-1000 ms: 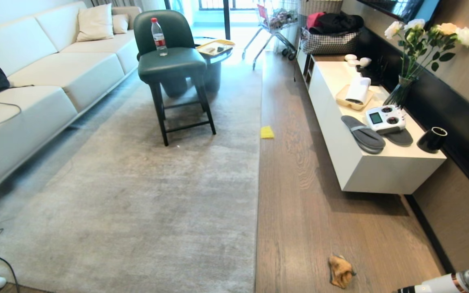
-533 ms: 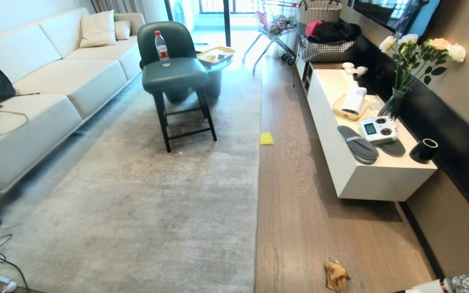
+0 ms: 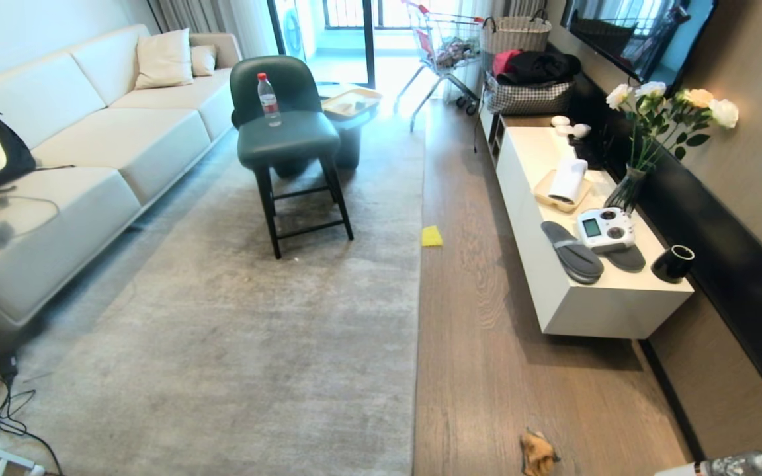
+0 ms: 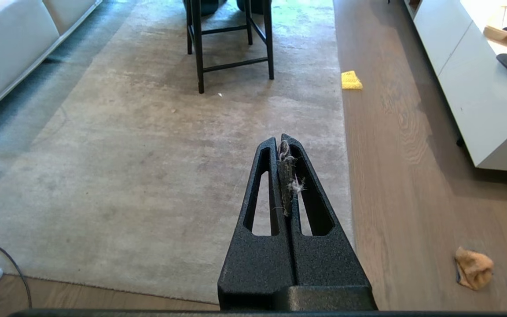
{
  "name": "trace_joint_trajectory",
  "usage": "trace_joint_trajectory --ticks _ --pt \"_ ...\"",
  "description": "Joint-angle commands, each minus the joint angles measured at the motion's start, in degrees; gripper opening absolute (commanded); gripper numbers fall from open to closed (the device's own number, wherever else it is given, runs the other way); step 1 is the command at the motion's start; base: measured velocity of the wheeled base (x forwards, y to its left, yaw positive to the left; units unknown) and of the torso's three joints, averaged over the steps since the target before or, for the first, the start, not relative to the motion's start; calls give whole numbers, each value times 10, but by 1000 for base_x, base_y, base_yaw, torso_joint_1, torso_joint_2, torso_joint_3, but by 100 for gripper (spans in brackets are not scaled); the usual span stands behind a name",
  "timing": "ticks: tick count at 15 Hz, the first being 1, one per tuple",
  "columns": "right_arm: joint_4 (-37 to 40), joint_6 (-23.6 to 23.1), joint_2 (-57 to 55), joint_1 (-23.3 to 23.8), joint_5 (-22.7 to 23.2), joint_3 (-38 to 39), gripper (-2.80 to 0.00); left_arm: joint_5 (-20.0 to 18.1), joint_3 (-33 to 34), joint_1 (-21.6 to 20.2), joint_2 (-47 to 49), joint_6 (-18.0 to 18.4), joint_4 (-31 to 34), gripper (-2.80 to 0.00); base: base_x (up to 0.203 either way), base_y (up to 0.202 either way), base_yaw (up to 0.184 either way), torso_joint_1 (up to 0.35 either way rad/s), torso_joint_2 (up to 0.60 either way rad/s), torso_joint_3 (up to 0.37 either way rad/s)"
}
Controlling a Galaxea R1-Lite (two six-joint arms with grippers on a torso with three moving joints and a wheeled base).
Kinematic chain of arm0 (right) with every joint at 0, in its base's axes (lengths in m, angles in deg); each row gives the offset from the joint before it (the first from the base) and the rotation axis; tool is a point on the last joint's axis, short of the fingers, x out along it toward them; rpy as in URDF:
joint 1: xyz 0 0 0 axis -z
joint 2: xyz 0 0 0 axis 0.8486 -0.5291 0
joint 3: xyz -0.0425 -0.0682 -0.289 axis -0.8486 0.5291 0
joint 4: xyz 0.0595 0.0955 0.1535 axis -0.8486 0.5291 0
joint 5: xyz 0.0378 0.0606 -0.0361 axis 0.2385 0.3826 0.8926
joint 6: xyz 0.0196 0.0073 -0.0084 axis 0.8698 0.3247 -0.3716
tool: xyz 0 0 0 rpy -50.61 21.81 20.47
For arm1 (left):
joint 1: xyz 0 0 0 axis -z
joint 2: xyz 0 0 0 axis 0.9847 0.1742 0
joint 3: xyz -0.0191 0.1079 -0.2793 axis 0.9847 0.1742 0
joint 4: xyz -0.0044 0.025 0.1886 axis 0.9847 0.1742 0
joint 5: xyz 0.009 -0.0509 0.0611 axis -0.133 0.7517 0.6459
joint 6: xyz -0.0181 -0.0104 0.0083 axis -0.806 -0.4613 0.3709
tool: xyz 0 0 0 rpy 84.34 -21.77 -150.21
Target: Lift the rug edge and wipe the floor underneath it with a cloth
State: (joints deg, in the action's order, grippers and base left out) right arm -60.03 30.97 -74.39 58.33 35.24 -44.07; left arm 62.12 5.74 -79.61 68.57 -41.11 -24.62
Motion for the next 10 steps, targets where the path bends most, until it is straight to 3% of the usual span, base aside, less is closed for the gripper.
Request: trace_joint_trajectory --ticks 1,5,10 --pt "-1 -1 -1 0 0 0 -280 0 0 0 0 0 0 -280 0 0 0 242 -599 -359" --pt "-1 1 -1 1 0 0 -280 0 0 0 0 0 0 -280 0 0 0 236 -586 -347" --pt "0 -3 -1 0 0 0 -280 0 0 0 0 0 0 -280 0 0 0 161 -374 -220"
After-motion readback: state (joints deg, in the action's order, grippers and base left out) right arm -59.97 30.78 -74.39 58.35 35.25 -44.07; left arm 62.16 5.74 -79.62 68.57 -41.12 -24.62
